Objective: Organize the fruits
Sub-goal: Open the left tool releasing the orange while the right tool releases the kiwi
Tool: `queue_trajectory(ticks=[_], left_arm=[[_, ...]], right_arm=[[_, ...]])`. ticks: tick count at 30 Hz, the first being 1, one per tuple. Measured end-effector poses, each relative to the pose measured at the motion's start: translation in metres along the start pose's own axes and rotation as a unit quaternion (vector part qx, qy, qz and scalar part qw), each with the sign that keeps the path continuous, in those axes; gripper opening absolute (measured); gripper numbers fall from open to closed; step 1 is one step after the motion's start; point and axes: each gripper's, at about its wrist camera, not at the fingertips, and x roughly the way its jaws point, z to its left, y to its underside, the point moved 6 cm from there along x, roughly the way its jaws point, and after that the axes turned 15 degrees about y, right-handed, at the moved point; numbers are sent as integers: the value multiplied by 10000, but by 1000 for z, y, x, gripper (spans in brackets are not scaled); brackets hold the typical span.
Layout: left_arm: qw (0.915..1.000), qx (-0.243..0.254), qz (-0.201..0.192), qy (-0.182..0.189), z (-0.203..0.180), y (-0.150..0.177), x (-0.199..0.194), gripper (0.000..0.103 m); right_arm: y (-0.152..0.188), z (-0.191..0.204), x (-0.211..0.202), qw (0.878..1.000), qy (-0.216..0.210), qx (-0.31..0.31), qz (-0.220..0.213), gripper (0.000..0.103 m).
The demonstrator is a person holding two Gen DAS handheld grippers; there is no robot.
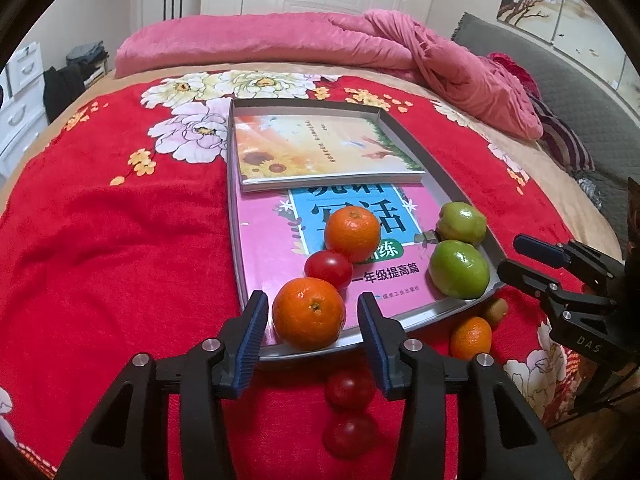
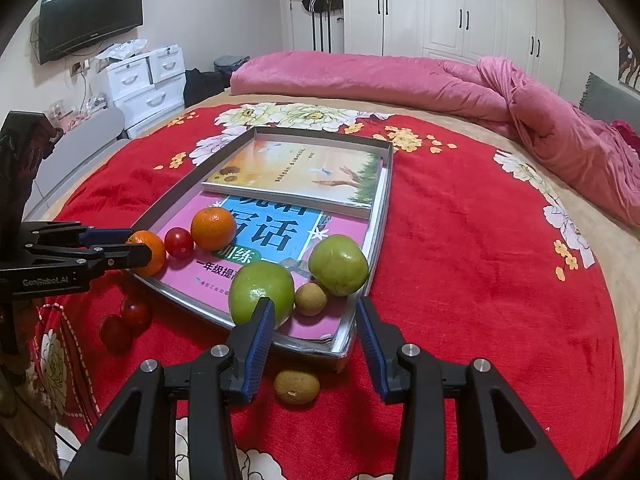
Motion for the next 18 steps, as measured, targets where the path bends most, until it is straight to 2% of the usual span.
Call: queue_trajectory(ticks=[6,10,18], left_arm=[[10000,-27,-64,24,0,-2,-4,52],[9998,-29,-165,62,0,-4,-10,60],[9996,4,-272,87,-4,-8,-18,61]], right_arm=[[-1,-3,-3,10000,23,55,-49,47],[-2,-4,-4,9999,37,84,-66,51],[-4,-6,-7,9998,62,141,-141,55]])
